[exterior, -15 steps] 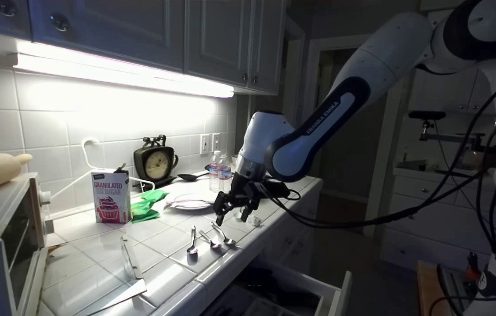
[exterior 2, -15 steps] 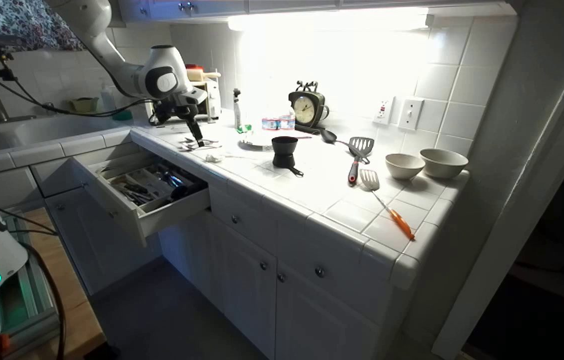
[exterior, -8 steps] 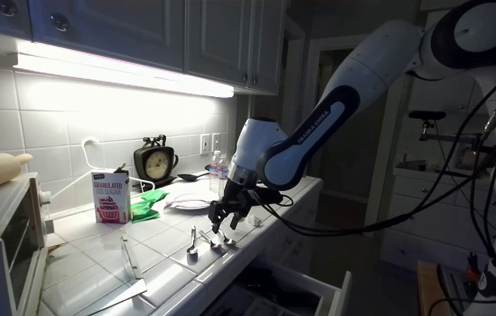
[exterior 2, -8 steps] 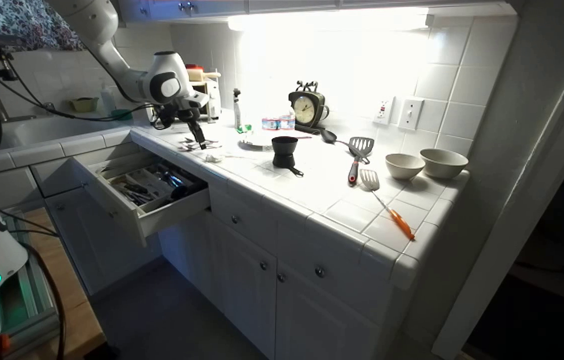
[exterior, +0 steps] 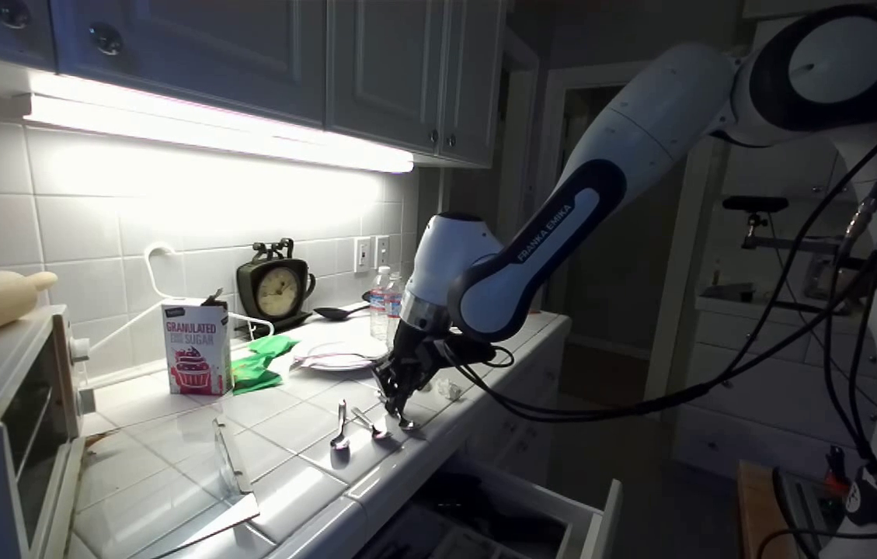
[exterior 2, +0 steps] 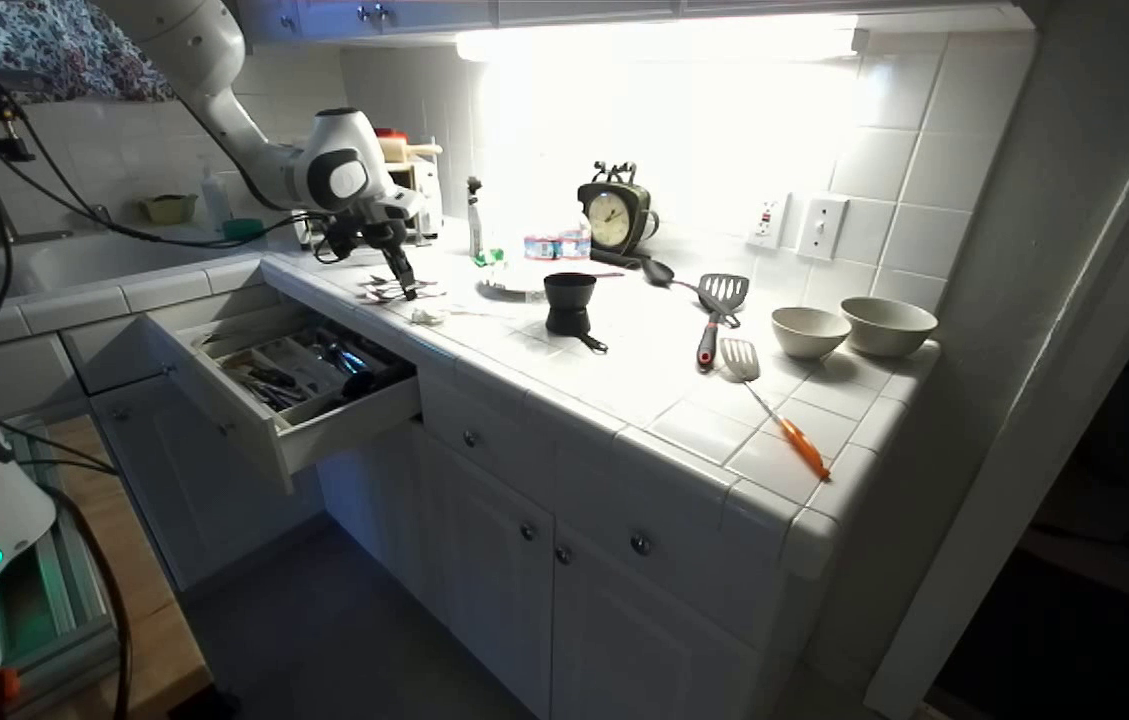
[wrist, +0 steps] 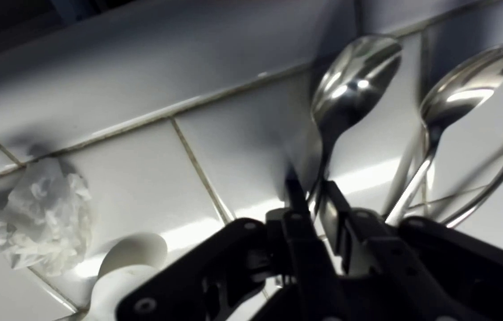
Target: Put the first right spoon on the first left spoon
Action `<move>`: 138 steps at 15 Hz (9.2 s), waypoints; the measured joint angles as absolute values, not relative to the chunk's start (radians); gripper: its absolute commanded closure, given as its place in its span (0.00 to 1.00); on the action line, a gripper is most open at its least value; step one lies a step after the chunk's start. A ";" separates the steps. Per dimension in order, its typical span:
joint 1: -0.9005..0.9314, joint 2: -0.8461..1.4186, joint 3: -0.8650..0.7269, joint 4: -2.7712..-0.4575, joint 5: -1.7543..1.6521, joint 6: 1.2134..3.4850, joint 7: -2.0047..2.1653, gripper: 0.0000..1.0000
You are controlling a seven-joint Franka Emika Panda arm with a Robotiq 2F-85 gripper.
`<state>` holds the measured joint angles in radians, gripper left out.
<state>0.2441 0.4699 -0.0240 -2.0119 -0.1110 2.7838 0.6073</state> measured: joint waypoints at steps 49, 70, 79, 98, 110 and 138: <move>0.305 0.511 -0.018 -1.870 -0.106 2.454 0.863 0.00; 0.272 0.462 -0.012 -1.962 -0.103 2.526 0.735 0.00; 0.275 0.470 -0.003 -1.962 -0.103 2.544 0.711 0.51; 0.273 0.460 -0.007 -1.956 -0.097 2.545 0.711 0.98; 0.271 0.450 -0.015 -1.956 -0.093 2.544 0.713 0.98; 0.282 0.493 0.054 -1.904 0.097 2.752 0.818 0.98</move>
<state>0.2820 0.4931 0.0541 -1.9037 0.0974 2.7516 0.8180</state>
